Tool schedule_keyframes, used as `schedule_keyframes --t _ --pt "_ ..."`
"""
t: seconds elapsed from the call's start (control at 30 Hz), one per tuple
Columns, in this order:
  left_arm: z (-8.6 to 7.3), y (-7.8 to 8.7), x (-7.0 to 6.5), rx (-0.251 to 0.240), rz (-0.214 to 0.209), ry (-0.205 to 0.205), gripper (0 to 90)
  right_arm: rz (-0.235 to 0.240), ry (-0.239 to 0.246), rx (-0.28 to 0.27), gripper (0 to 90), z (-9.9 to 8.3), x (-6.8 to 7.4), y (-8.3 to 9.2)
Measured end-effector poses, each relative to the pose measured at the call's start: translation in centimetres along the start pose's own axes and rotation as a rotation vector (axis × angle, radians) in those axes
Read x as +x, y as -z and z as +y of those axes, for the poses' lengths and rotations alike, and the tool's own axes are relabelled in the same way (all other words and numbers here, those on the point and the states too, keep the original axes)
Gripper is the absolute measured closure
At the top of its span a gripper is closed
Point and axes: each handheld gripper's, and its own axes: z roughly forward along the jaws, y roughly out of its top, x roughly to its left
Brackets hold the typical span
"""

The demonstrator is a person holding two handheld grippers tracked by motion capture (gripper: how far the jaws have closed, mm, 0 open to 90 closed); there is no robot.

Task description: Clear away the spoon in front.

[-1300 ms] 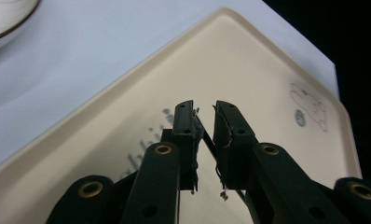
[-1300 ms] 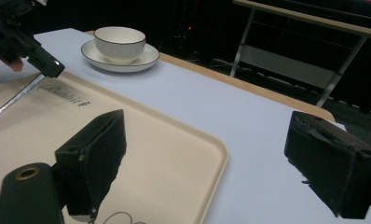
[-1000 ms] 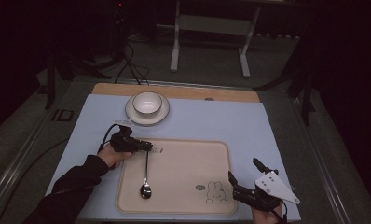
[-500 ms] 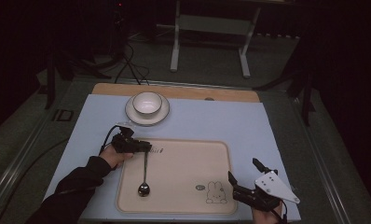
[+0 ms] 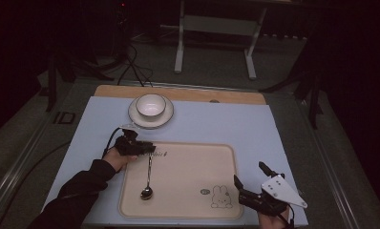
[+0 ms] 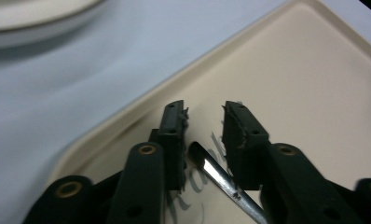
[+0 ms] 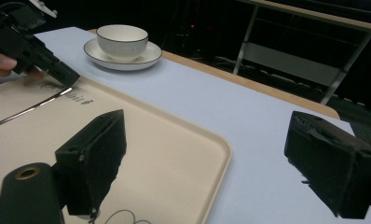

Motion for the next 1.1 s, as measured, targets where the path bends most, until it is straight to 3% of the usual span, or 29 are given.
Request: schedule_keyframes --t 0.1,0.2,0.27,0.33,0.43,0.47,0.5,0.57,0.7,0.9,1.1 --pt "0.2 0.6 -0.3 -0.018 0.014 -0.016 66.7 0.001 0.001 -0.002 12.6 0.0 0.0 0.0" --pt "0.5 1.1 -1.0 -0.041 0.034 -0.025 53.4 0.000 0.000 0.000 12.6 0.0 0.0 0.0" --pt "0.7 1.4 -1.4 -0.057 0.002 -0.016 44.0 -0.001 0.000 -0.001 12.6 0.0 0.0 0.0" --pt "1.0 1.7 -2.1 -0.061 0.021 -0.042 40.3 0.001 0.000 -0.002 12.5 0.0 0.0 0.0" --pt "1.2 2.0 -2.6 -0.062 -0.008 -0.050 32.6 0.002 -0.001 -0.002 12.5 0.0 0.0 0.0" --pt "1.2 2.2 -2.8 -0.058 -0.058 -0.065 28.8 0.002 0.000 -0.003 12.5 0.0 0.0 0.0" --pt "1.2 2.2 -2.9 -0.054 -0.067 -0.065 20.8 0.002 -0.001 -0.003 12.5 0.0 0.0 0.0" --pt "1.3 2.4 -3.2 -0.055 -0.069 -0.071 18.6 0.003 -0.001 -0.003 12.5 0.0 0.0 0.0" --pt "1.4 2.7 -3.5 -0.060 -0.099 -0.077 0.0 0.002 -0.001 -0.003 12.5 0.0 0.0 0.0" --pt "1.5 4.0 -4.6 -0.129 -0.067 -0.099 0.0 0.004 -0.006 -0.003 12.5 0.0 -0.1 0.0" --pt "1.2 5.0 -5.9 -0.142 -0.086 -0.125 0.0 0.006 -0.005 -0.004 12.5 0.0 -0.1 0.0"
